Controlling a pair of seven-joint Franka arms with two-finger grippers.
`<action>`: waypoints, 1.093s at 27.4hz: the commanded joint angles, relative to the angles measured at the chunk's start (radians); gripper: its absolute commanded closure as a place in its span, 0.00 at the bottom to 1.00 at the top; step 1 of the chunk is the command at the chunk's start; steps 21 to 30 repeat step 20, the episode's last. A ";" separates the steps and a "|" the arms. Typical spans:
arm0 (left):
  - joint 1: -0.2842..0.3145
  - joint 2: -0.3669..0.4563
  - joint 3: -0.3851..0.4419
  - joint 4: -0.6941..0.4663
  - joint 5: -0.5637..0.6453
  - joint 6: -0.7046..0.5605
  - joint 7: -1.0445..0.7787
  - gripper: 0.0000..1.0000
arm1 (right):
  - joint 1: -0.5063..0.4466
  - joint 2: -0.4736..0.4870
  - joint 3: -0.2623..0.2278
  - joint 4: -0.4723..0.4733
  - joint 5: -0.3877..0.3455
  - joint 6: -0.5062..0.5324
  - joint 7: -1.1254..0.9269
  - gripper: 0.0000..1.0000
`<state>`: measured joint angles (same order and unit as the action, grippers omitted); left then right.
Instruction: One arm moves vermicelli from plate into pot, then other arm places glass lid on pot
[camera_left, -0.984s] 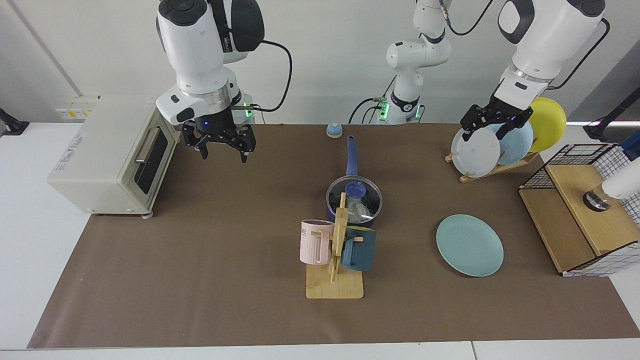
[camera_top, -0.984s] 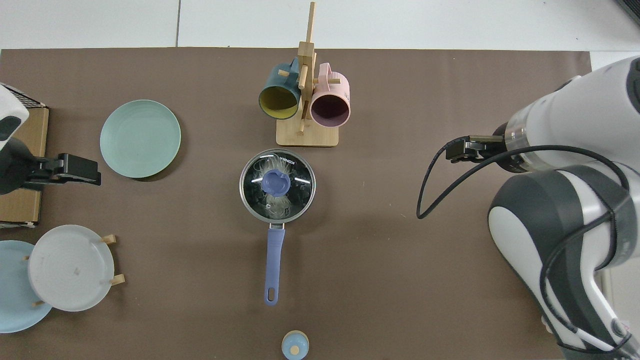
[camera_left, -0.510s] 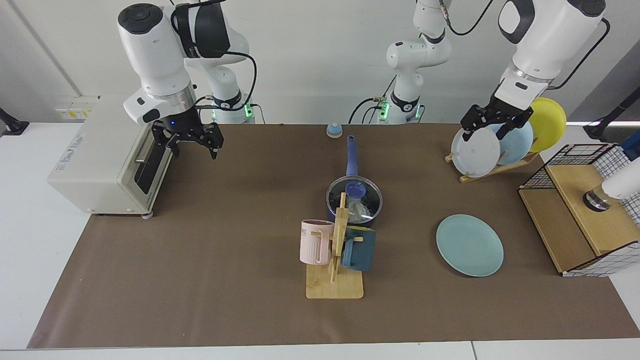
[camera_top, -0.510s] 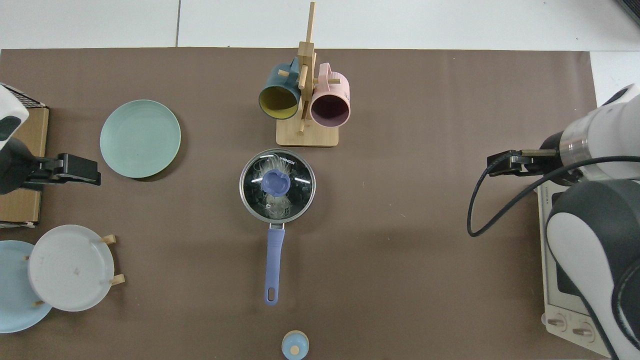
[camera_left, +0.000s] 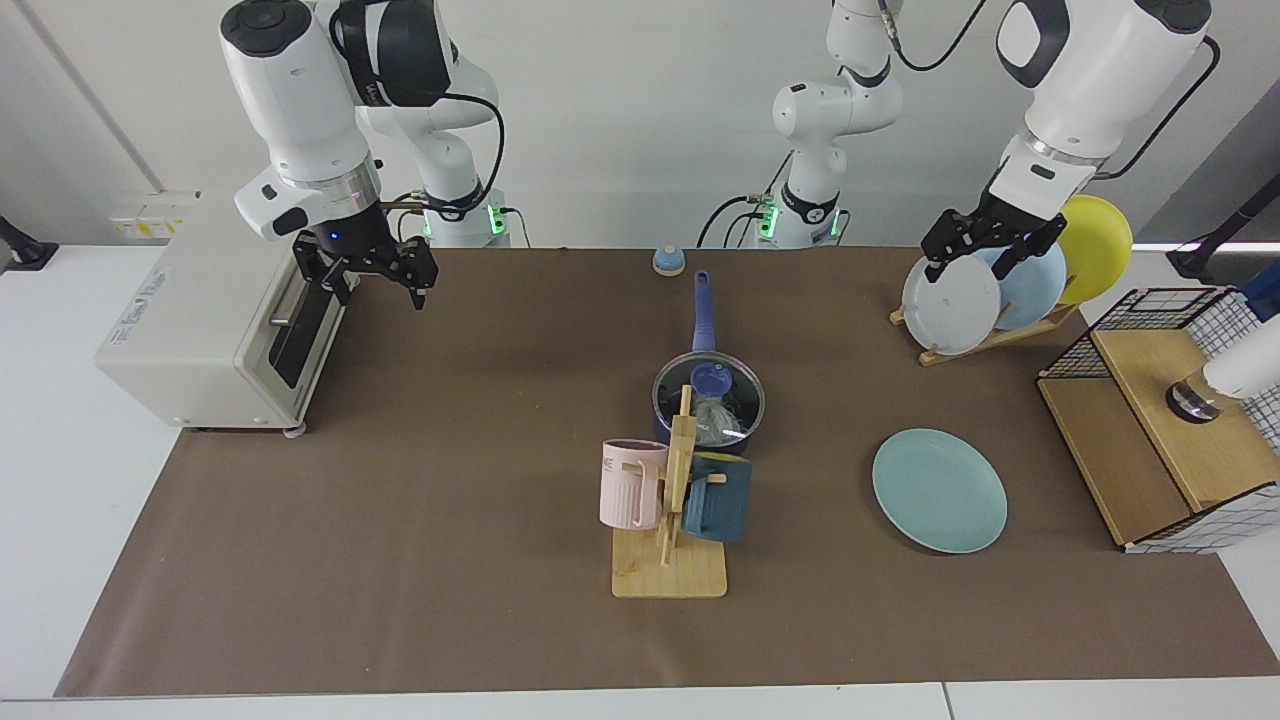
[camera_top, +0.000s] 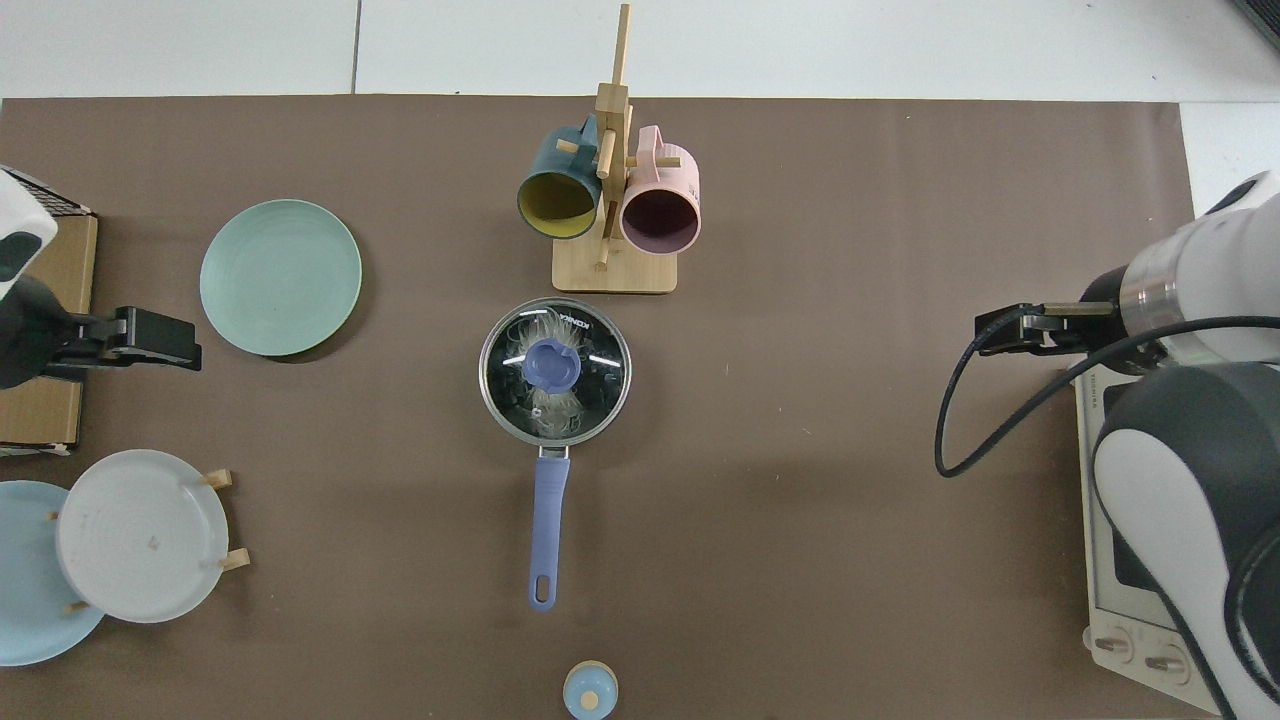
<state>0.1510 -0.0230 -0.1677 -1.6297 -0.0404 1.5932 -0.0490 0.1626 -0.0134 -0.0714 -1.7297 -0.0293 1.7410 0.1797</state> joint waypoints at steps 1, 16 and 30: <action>0.004 -0.002 0.001 0.016 0.002 -0.024 0.001 0.00 | -0.018 -0.014 0.015 -0.013 -0.014 0.000 -0.042 0.00; 0.004 -0.002 -0.001 0.016 0.002 -0.024 0.001 0.00 | -0.023 -0.008 0.013 0.028 -0.003 -0.041 -0.040 0.00; 0.002 -0.002 0.001 0.016 0.002 -0.024 0.001 0.00 | -0.025 -0.008 0.013 0.030 -0.004 -0.041 -0.040 0.00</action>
